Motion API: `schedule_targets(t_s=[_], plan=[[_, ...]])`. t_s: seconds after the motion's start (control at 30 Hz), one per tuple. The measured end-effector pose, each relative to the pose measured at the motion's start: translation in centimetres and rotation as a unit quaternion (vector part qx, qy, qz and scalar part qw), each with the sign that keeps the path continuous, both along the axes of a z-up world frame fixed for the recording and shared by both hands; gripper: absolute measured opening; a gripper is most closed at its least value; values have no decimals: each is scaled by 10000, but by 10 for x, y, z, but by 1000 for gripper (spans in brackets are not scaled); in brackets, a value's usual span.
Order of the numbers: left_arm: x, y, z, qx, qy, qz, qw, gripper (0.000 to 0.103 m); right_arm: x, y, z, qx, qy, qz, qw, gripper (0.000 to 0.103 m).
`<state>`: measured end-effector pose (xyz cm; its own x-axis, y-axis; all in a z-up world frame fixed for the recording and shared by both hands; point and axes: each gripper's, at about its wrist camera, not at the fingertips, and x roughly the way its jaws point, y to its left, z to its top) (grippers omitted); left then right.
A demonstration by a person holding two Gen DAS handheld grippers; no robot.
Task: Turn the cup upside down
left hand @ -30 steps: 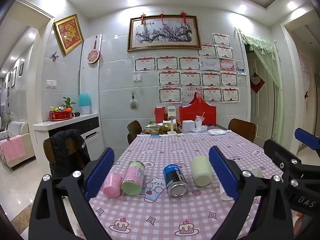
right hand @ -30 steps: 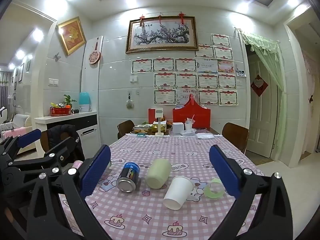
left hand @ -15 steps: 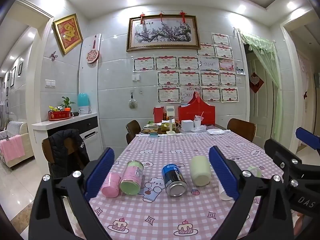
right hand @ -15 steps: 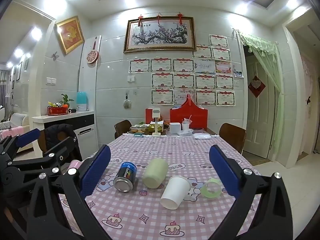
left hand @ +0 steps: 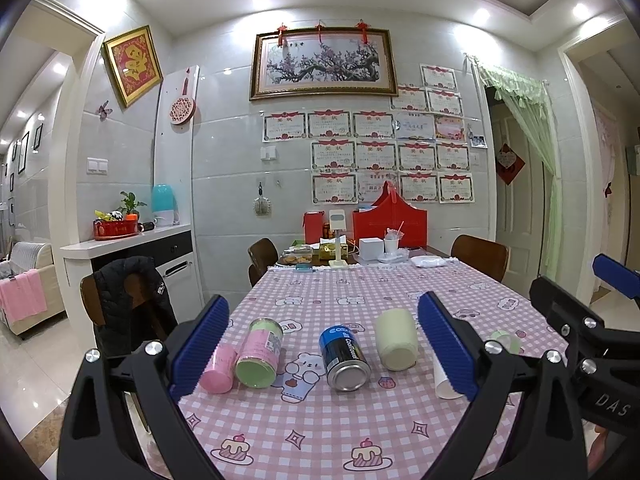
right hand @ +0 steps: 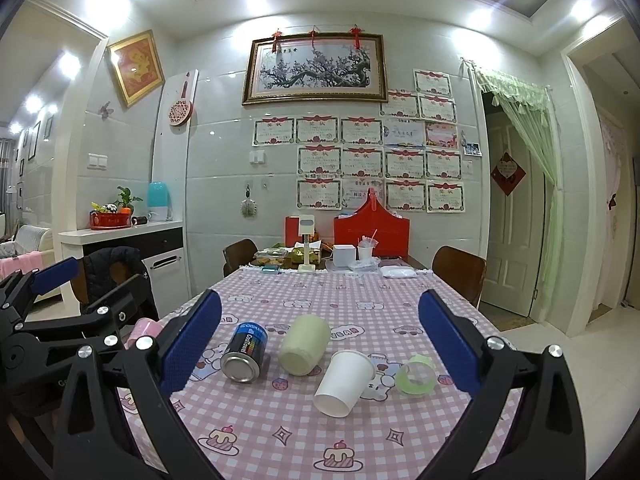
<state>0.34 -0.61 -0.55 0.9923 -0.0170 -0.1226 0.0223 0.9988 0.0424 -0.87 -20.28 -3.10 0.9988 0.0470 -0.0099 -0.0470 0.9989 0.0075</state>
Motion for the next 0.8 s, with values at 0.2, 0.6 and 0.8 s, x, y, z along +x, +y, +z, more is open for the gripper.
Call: schedule_targets(t_s=[0.2,0.6,0.8], plan=[[0,-1,-1,5,10,-1,10000,94,1,1,0,2,8,-22,10000,95],[0,0,-1,4,20,-2,10000,94,1,-1,-2,9,0,-11,10000,95],[1,-1,-1,6,22,0,10000,94,2,-1,-3,12,3,-6,10000,95]])
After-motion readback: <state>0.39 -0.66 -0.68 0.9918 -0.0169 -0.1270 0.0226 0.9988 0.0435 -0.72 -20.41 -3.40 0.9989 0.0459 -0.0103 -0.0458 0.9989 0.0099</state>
